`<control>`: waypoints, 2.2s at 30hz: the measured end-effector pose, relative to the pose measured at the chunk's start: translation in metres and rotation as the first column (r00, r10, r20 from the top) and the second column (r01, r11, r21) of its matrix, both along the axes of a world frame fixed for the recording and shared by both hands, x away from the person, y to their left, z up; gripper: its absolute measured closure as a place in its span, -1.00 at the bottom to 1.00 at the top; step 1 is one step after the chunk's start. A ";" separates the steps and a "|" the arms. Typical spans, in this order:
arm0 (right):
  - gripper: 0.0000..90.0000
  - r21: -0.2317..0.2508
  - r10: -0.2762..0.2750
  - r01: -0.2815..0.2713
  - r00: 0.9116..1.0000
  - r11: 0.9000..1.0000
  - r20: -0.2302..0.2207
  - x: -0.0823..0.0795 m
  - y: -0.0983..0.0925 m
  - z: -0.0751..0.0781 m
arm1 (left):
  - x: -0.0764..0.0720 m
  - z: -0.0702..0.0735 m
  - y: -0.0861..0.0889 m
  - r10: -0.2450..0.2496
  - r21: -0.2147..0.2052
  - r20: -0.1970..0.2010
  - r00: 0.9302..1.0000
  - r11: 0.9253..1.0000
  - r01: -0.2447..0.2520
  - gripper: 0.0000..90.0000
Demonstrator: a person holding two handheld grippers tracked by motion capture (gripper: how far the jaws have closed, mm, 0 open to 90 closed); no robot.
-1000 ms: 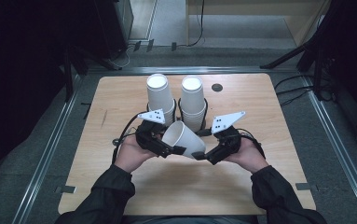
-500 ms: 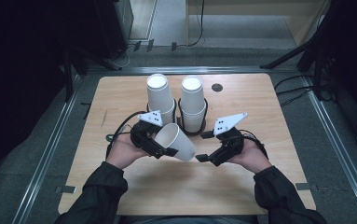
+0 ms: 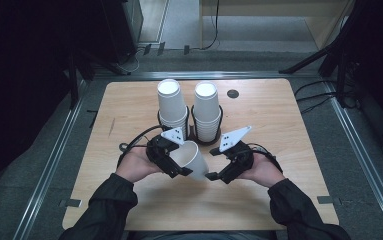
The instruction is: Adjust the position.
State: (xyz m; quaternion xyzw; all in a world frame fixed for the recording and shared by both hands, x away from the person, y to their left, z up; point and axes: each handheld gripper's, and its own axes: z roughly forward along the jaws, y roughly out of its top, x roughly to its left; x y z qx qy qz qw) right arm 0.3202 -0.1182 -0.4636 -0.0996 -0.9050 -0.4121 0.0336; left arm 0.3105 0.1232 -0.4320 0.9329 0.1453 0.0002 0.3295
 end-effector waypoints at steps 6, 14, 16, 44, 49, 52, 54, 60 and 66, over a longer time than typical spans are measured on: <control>-0.65 -0.022 0.028 -0.028 1.000 0.999 0.000 -0.003 0.010 -0.005 | -0.006 0.004 -0.009 -0.039 -0.004 0.021 0.999 0.999 0.039 -0.65; -0.64 -0.020 0.070 -0.070 0.998 0.997 -0.003 -0.007 0.023 -0.008 | -0.010 0.004 -0.017 -0.082 0.012 0.044 0.996 0.997 0.081 -0.66; -0.61 -0.021 0.077 -0.077 0.997 0.997 -0.004 -0.007 0.025 -0.009 | -0.011 0.004 -0.019 -0.085 0.017 0.055 0.995 0.996 0.085 -0.66; -0.51 0.036 0.009 -0.011 0.997 0.999 0.071 -0.005 0.001 0.013 | -0.008 0.011 0.001 -0.002 -0.114 0.067 0.998 0.993 0.010 -1.00; -0.51 0.064 -0.018 0.014 0.997 0.998 0.075 -0.003 -0.008 0.018 | -0.007 0.010 0.006 0.016 -0.193 0.049 0.999 0.981 -0.006 -1.00; -0.51 0.080 -0.027 0.021 0.997 0.997 0.074 -0.003 -0.011 0.019 | -0.007 0.008 0.007 0.037 -0.259 0.040 0.999 0.965 -0.025 -1.00; -0.51 0.087 -0.027 0.020 0.997 0.996 0.076 -0.003 -0.012 0.020 | -0.006 0.007 0.007 0.040 -0.293 0.032 0.999 0.956 -0.029 -1.00; -0.51 0.104 -0.010 0.004 0.998 0.995 0.060 -0.005 -0.008 0.018 | -0.007 0.007 0.000 0.046 -0.370 0.029 0.999 0.929 -0.032 -1.00; -0.51 0.106 0.012 -0.018 0.999 0.994 0.050 -0.006 -0.001 0.014 | -0.008 0.008 -0.004 0.034 -0.407 0.021 0.999 0.913 -0.023 -1.00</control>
